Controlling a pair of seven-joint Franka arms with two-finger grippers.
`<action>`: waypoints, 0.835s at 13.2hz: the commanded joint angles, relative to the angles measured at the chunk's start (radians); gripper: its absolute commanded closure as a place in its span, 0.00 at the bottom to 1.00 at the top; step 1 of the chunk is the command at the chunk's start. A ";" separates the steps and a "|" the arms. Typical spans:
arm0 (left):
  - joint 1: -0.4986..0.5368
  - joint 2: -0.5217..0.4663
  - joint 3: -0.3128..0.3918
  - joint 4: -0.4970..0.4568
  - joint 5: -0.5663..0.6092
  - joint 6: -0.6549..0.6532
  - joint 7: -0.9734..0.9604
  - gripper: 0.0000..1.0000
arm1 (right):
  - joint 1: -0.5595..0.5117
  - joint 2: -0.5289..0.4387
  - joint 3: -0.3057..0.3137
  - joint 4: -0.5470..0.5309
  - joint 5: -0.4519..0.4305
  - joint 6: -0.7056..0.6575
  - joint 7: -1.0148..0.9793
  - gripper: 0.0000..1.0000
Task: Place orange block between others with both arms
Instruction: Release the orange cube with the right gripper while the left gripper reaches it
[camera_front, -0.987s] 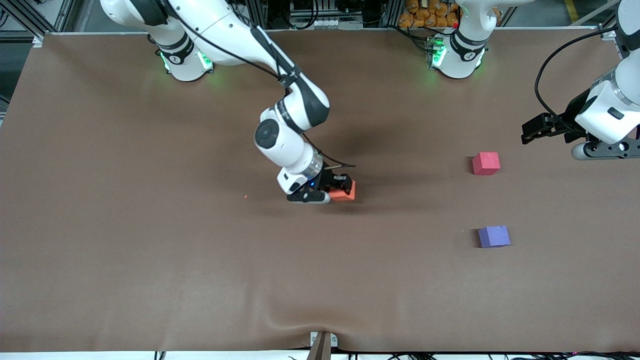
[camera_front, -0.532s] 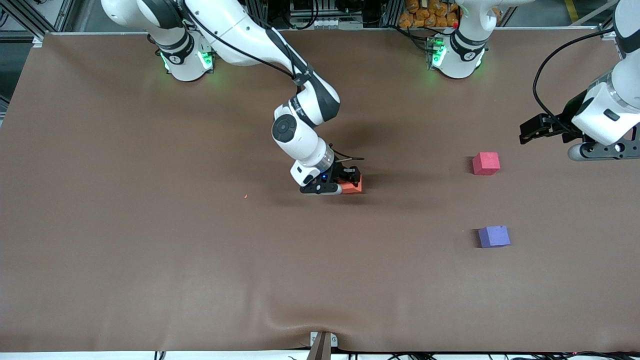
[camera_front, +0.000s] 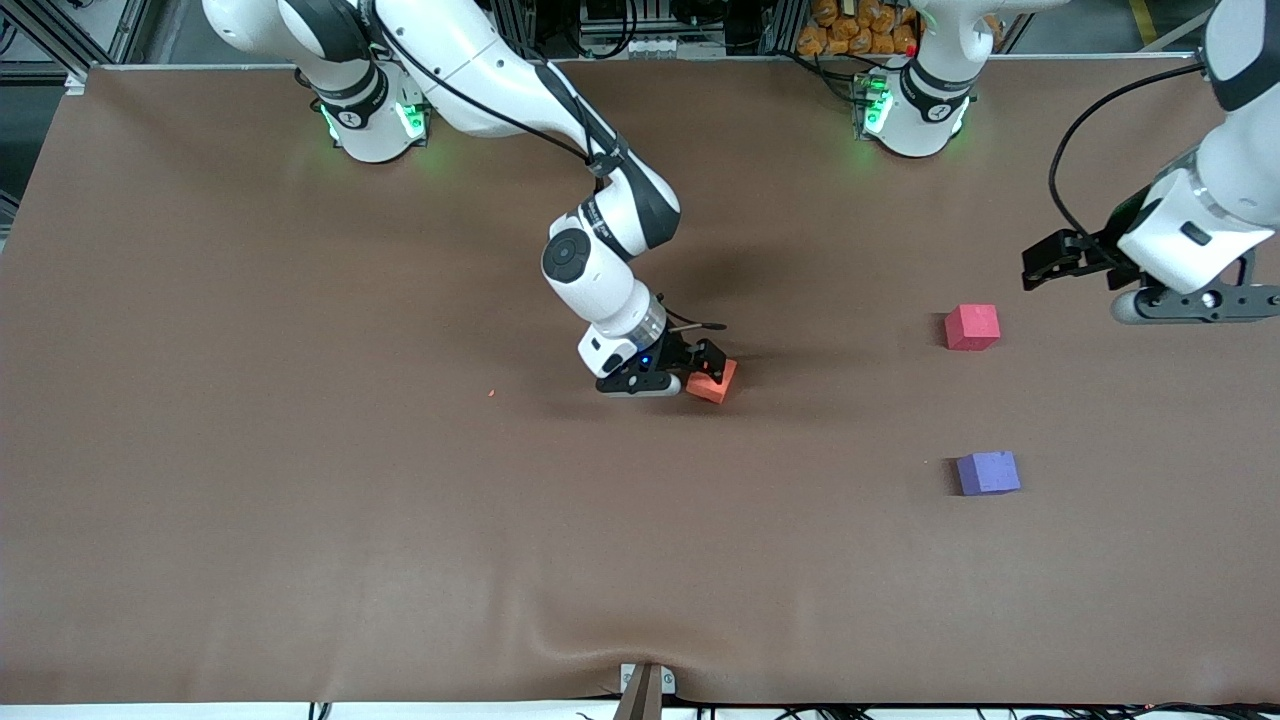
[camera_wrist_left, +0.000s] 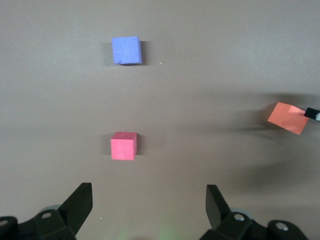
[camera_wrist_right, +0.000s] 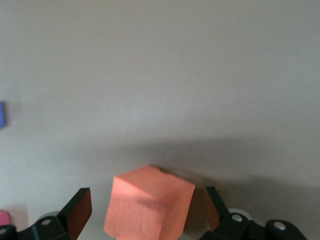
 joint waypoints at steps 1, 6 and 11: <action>-0.019 0.069 -0.035 0.058 -0.012 0.007 -0.095 0.00 | -0.092 -0.098 0.007 -0.015 0.014 -0.169 -0.002 0.00; -0.144 0.160 -0.039 0.084 -0.003 0.046 -0.263 0.00 | -0.310 -0.357 0.014 -0.011 -0.365 -0.763 0.003 0.00; -0.220 0.231 -0.039 0.084 -0.001 0.117 -0.360 0.00 | -0.529 -0.601 0.017 0.008 -0.431 -1.151 -0.005 0.00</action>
